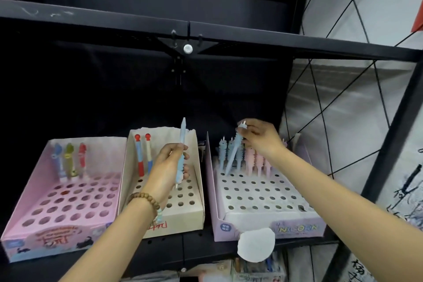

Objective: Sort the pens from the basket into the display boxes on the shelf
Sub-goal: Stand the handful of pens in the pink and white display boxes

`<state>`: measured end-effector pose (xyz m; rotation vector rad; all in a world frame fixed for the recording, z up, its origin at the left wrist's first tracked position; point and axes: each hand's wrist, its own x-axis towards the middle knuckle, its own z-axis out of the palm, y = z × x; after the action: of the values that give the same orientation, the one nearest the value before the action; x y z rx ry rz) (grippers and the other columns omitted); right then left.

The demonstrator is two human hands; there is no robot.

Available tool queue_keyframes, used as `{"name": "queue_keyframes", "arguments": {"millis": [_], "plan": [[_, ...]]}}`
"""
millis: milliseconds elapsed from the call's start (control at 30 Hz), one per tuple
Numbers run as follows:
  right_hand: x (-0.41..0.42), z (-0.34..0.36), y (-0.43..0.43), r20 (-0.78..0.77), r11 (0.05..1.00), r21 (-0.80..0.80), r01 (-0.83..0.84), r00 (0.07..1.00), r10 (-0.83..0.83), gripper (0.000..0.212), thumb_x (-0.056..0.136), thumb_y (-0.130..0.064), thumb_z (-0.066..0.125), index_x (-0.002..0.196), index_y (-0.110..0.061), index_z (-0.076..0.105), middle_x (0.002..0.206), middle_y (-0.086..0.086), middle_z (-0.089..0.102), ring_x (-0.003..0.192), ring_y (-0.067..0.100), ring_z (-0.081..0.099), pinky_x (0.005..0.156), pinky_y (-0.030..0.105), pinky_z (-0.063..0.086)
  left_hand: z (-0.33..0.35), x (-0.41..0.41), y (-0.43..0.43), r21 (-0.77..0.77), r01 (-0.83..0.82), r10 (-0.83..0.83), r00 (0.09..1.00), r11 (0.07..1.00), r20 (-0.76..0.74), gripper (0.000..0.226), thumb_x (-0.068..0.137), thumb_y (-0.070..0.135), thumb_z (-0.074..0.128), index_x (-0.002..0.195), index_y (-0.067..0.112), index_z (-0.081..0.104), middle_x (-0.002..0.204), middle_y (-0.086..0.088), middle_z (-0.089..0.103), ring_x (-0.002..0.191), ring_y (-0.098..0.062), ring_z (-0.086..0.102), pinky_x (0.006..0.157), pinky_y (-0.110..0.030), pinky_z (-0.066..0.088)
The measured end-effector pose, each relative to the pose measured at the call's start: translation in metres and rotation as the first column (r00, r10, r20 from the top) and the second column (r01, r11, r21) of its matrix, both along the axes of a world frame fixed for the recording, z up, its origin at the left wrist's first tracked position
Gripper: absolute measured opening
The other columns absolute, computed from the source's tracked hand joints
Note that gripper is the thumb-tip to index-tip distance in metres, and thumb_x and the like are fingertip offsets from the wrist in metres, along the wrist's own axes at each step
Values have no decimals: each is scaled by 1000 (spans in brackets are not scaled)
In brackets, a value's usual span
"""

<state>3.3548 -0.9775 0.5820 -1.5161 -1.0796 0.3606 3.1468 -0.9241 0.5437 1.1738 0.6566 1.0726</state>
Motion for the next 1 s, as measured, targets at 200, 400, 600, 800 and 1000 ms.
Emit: {"name": "queue_keyframes", "arguments": {"millis": [200, 400, 600, 800, 1000], "plan": [[-7, 5, 18, 152, 998, -60, -19, 988, 28, 7, 91, -11, 60, 95, -14, 66, 93, 6, 69, 94, 31, 67, 89, 43, 53, -1, -4, 3, -32, 48, -49, 999, 998, -24, 14, 97, 24, 49, 91, 15, 58, 73, -9, 50, 47, -11, 52, 36, -16, 37], [-6, 5, 28, 163, 995, -88, 43, 986, -28, 10, 91, -9, 59, 86, -14, 67, 94, 15, 70, 93, 33, 67, 87, 48, 53, 1, -5, 3, -77, 51, -51, 999, 996, 0, 15, 98, 21, 47, 88, 13, 56, 71, -11, 47, 50, -16, 52, 34, -16, 32], [6, -6, 25, 61, 992, -18, 124, 991, -122, 10, 91, -3, 56, 88, 2, 64, 91, 29, 63, 78, 27, 59, 78, 40, 53, 1, -7, 3, -100, 48, -46, 999, 994, 21, 14, 96, 22, 51, 88, 14, 59, 76, -10, 56, 57, -16, 59, 39, -16, 44], [6, -4, 19, 66, 996, -52, 77, 995, -74, 24, 89, -5, 60, 74, -24, 63, 100, 22, 69, 87, 31, 67, 89, 47, 54, 0, -6, 5, -106, 64, -55, 995, 992, 83, 13, 96, 18, 51, 91, 11, 60, 95, -13, 53, 74, -18, 59, 45, -15, 49], [2, -18, 22, 188, 990, -131, 47, 982, -21, 7, 90, -9, 60, 90, -6, 67, 97, 23, 68, 96, 39, 64, 89, 54, 50, -1, -7, 5, -90, 67, -60, 996, 994, 73, 12, 95, 19, 53, 92, 12, 63, 89, -8, 58, 72, -15, 61, 50, -18, 53]]}}
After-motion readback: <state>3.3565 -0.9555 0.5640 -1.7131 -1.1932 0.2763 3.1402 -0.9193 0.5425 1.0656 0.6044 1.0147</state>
